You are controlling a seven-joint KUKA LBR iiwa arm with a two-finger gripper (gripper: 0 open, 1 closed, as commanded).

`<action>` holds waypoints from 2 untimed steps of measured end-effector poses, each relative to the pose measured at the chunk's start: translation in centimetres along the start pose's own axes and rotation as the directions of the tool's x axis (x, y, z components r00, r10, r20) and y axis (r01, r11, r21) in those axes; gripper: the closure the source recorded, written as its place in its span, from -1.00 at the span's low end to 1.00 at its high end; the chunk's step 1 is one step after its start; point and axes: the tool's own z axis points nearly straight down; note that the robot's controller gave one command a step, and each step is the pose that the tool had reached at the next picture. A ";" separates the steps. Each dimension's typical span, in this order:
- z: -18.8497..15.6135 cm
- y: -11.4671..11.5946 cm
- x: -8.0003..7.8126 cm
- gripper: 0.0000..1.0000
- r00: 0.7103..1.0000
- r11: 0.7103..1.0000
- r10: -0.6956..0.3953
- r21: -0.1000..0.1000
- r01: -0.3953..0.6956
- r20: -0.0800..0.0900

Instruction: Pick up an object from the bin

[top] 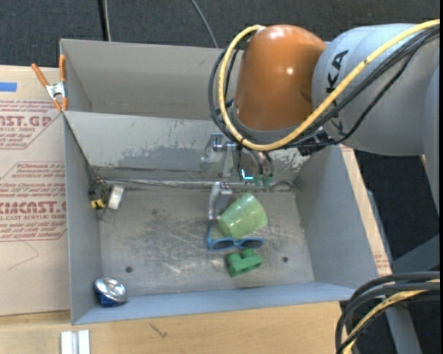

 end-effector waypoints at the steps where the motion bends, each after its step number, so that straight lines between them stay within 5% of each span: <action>1: 9.8 -11.4 4.2 -1.00 0.999 0.999 -0.036 0.003 0.036 -0.001; 2: 11.4 -10.8 3.7 -1.00 0.994 0.994 -0.110 0.000 0.110 0.005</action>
Offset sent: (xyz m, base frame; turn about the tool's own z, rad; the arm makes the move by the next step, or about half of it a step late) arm -0.0403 -0.1096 -0.0931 -0.0428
